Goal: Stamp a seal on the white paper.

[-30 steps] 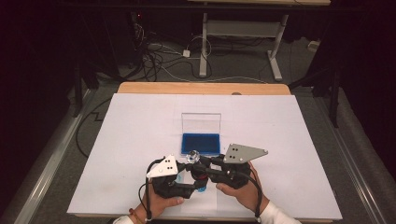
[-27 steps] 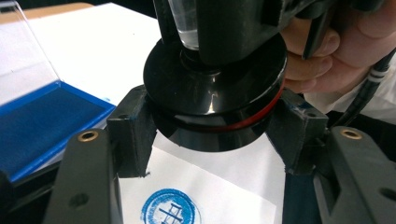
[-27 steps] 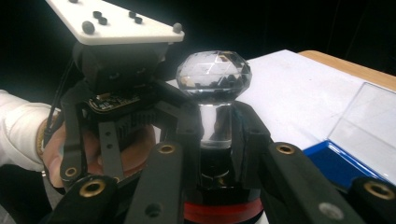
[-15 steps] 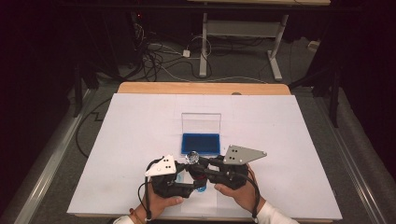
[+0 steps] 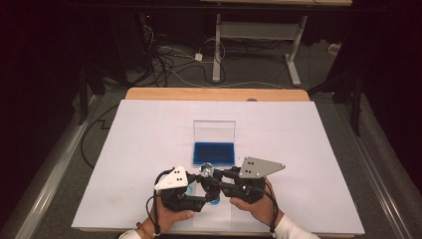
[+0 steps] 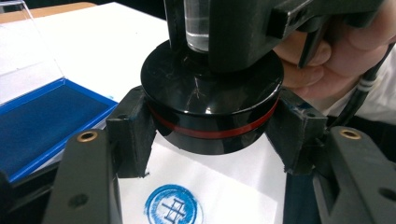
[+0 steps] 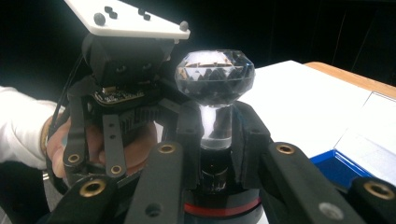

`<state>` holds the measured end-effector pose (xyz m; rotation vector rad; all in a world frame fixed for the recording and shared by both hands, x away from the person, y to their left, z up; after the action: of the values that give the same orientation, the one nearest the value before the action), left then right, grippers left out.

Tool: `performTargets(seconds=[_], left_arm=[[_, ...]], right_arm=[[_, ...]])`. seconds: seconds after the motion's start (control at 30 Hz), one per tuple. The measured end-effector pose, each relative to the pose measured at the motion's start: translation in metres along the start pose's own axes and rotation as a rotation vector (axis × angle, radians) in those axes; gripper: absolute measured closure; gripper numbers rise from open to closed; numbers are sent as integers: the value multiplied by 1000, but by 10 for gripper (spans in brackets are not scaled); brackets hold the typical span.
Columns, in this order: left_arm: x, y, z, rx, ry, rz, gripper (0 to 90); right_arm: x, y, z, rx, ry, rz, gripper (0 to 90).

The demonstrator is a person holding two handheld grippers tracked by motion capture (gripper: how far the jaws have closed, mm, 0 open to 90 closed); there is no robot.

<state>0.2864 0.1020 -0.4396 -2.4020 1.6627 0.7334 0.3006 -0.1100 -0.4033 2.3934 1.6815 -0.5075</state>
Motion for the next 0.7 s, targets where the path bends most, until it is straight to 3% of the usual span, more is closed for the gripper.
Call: performTargets(seconds=[0.17, 0.37, 0.7], left_arm=[[0, 1, 0, 10, -16, -24, 367], [0, 1, 1, 5, -19, -28, 368], [2, -1, 2, -24, -35, -6, 368]], right_arm=[[1, -1, 1, -25, -14, 6, 758], [1, 0, 2, -19, -10, 3, 758], [4, 0, 6, -28, -13, 6, 759]])
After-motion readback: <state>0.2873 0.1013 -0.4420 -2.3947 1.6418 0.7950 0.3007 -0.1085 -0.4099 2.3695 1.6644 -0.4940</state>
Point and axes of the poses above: each handheld gripper's, and its own axes: x roughly forward along the jaws, z roughly out of its underside, y roughly to its right, the point moved 1 cm from there along x, roughly forward along the jaws, and after that the axes turned 6 degrees about -y, right-handed, at the moved point
